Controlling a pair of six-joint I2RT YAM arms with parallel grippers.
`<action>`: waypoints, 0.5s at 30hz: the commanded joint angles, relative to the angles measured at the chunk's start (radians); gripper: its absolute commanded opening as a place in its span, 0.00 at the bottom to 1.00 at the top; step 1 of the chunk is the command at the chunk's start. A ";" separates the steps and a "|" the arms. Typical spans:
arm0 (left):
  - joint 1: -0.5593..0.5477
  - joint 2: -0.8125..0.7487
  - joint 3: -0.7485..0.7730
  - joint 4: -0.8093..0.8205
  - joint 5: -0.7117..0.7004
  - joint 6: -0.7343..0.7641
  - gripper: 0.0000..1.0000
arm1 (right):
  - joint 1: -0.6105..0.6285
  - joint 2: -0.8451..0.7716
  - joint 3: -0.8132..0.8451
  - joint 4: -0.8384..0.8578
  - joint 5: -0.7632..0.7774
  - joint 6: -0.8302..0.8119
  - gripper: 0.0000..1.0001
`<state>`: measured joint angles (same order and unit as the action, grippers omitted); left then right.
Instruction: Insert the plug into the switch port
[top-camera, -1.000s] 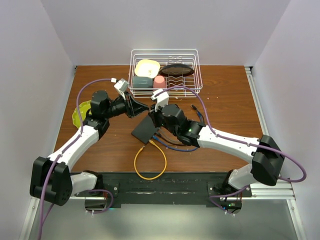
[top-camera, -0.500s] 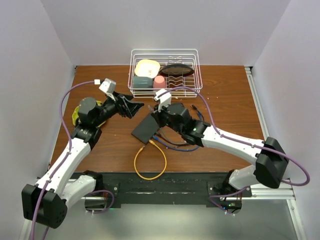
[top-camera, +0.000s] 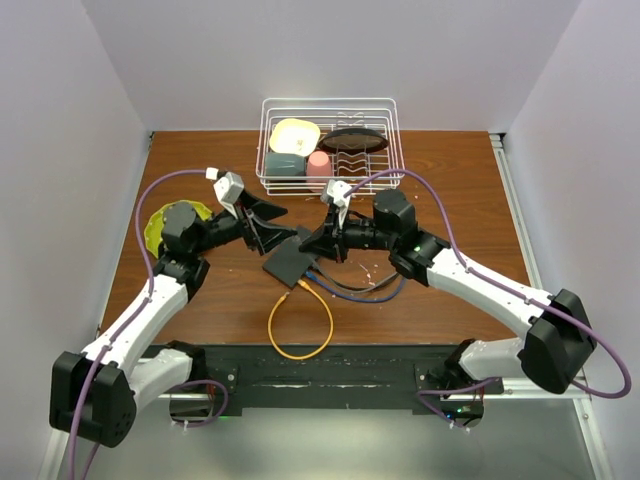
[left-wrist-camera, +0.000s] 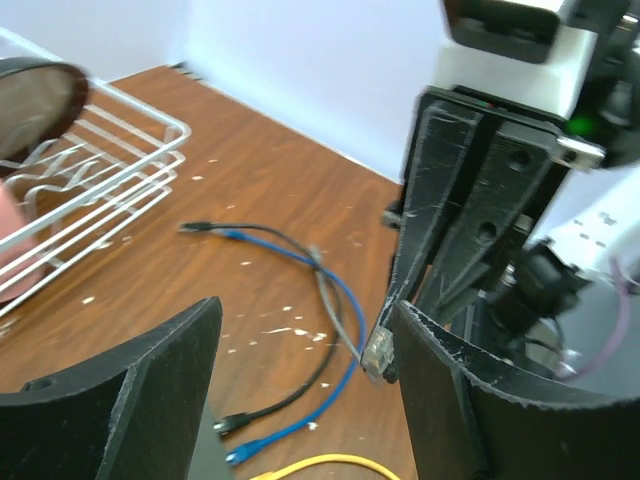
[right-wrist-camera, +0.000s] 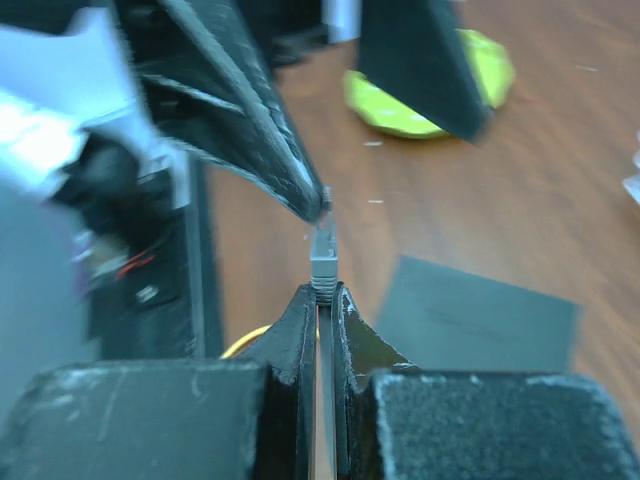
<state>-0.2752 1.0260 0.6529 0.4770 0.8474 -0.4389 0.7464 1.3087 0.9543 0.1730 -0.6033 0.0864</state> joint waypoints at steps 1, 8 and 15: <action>0.004 -0.053 -0.030 0.198 0.117 -0.052 0.72 | 0.001 -0.005 0.057 0.022 -0.211 -0.025 0.00; 0.005 -0.060 -0.036 0.228 0.188 -0.057 0.64 | -0.002 -0.003 0.057 0.057 -0.198 -0.002 0.00; -0.001 -0.037 -0.055 0.313 0.242 -0.110 0.49 | -0.001 -0.002 0.047 0.085 -0.162 0.021 0.00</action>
<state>-0.2752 0.9833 0.6212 0.6834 1.0409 -0.5018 0.7452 1.3106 0.9691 0.1917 -0.7712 0.0898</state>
